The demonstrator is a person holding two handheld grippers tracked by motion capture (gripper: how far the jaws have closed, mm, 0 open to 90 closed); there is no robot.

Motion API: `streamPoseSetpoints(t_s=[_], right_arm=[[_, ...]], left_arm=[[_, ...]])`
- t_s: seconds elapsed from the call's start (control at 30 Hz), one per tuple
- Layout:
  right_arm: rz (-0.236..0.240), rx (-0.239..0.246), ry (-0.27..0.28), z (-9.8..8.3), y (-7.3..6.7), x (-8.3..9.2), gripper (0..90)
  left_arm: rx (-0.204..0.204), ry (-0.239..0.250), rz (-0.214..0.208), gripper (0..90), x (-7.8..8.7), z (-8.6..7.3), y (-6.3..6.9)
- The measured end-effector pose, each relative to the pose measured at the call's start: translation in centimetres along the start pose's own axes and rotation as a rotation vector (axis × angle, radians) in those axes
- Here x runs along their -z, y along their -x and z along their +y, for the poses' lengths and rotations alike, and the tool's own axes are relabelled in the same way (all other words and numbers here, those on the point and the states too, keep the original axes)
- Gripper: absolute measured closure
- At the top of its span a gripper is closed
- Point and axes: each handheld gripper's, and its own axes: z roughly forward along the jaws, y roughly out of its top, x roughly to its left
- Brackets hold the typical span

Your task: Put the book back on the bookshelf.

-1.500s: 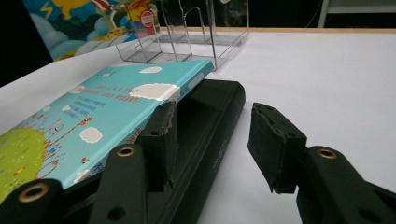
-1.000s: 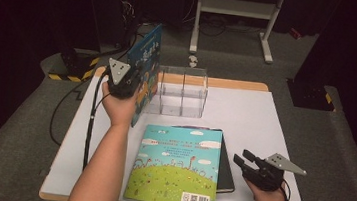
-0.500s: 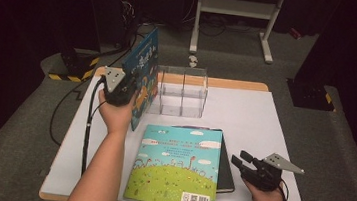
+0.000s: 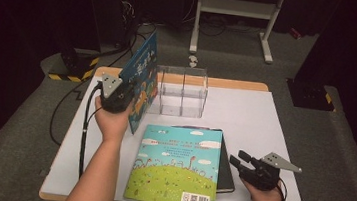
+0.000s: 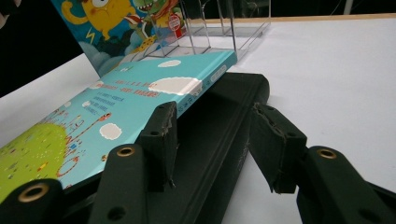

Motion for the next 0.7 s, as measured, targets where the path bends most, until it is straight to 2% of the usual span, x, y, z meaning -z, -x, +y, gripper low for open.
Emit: streamPoseSetpoints(t_s=[0.2, 0.43, 0.6, 0.67, 0.7], right_arm=[[0.004, 0.002, -0.003, 0.0, -0.1, 0.0, 51.2], [0.004, -0.001, 0.0, 0.0, -0.1, 0.1, 51.2], [0.004, 0.0, 0.0, 0.0, -0.1, 0.1, 51.2], [0.004, 0.001, 0.001, 0.0, -0.1, 0.1, 51.2], [0.004, 0.001, 0.001, 0.0, -0.2, 0.1, 51.2]], left_arm=[[0.003, -0.01, -0.017, 79.1, 0.1, 0.1, 0.2], [-0.015, -0.005, -0.022, 74.6, -0.2, 0.9, 0.6], [-0.016, 0.003, -0.004, 80.2, -0.4, 1.1, 0.8], [-0.052, 0.009, 0.021, 82.0, -0.4, 1.0, 1.2], [-0.053, 0.013, 0.019, 82.4, -0.5, 1.0, 1.2]])
